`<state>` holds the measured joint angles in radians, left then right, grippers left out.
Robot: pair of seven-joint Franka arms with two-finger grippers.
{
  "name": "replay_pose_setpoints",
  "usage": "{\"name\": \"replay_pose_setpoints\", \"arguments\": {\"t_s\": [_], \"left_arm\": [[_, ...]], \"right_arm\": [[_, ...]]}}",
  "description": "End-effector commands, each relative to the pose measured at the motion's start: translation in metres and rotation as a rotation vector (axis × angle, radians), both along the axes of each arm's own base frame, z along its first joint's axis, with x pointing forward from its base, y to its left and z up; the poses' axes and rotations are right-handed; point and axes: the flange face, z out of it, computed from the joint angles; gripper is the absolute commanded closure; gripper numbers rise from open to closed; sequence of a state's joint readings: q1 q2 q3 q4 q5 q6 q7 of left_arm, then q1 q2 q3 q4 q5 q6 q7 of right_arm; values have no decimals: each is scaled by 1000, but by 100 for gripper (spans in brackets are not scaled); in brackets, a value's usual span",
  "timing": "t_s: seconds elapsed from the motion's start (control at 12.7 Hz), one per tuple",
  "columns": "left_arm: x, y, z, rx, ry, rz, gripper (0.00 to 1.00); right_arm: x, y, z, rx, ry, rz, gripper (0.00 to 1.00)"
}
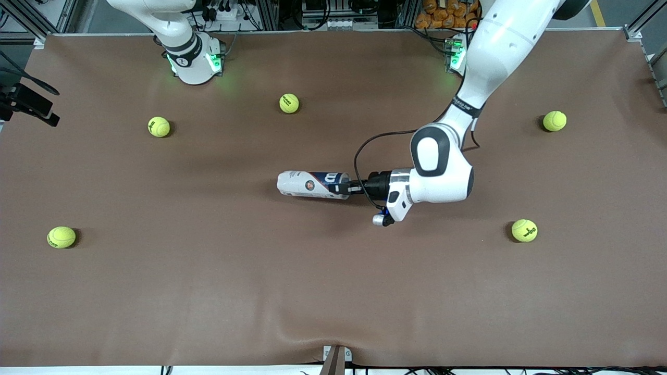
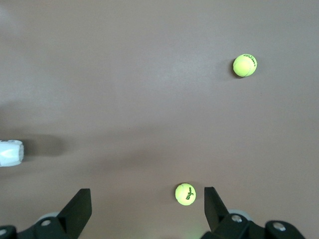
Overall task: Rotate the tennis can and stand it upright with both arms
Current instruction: 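Lift the can end with the left gripper, tilting it upright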
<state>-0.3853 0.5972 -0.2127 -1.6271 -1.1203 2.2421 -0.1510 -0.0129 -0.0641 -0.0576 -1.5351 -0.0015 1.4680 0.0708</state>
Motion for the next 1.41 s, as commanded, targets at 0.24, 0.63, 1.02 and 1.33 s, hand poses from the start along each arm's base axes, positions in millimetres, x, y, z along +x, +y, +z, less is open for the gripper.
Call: {"name": "replay_pose_setpoints", "arguments": {"t_s": [0.24, 0.63, 1.02, 1.33], "left_arm": [[-9, -58, 60, 293, -29, 4, 100], [-44, -106, 97, 698, -126, -3, 100], [-85, -134, 80, 935, -161, -15, 100], [-107, -160, 68, 1020, -247, 19, 100]], "right_arm": [[-3, -1, 6, -2, -11, -20, 0], [-3, 0, 6, 1, -11, -21, 0], [-4, -2, 7, -1, -12, -26, 0], [-4, -2, 7, -1, -12, -28, 0]]}}
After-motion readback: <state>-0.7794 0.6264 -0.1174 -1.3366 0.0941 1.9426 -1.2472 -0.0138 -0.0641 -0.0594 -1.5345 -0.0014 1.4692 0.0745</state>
